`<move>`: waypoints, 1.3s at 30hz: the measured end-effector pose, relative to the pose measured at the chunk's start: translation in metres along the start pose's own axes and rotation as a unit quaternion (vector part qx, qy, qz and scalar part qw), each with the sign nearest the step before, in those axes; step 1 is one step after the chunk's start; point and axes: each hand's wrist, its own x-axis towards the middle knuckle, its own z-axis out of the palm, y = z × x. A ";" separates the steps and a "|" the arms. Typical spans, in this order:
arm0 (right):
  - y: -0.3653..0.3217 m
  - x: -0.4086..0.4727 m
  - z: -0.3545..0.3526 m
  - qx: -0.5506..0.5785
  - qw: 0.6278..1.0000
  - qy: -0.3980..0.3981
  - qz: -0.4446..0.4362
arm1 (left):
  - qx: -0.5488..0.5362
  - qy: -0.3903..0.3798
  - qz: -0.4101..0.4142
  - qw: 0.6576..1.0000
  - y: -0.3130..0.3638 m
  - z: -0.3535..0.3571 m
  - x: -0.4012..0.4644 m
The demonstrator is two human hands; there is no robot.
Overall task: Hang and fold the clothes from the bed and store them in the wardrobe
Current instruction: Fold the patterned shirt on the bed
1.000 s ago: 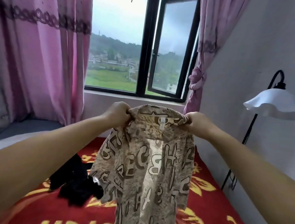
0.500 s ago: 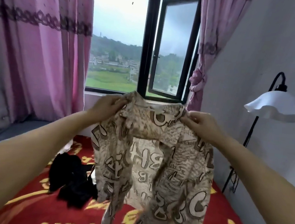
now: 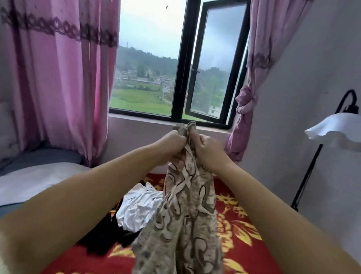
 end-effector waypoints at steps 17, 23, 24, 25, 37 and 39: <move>0.022 -0.035 -0.037 0.061 0.977 -0.183 -0.096 | 0.467 -0.199 0.130 0.852 0.028 -0.027 0.008; 0.055 -0.055 -0.017 0.162 0.984 -0.067 -0.020 | 0.416 -0.162 0.097 0.889 0.050 -0.021 0.019; 0.063 -0.061 -0.008 0.164 0.983 -0.086 0.009 | 0.411 -0.156 0.103 0.892 0.055 -0.019 0.020; 0.071 -0.068 0.003 0.161 0.980 -0.112 0.036 | 0.408 -0.148 0.111 0.894 0.060 -0.018 0.021; 0.158 -0.081 0.017 0.089 0.982 -0.040 0.164 | 0.454 -0.098 0.106 0.879 0.061 -0.053 0.032; 0.157 -0.082 0.016 0.125 0.980 -0.009 0.152 | 0.460 -0.087 0.110 0.877 0.060 -0.060 0.036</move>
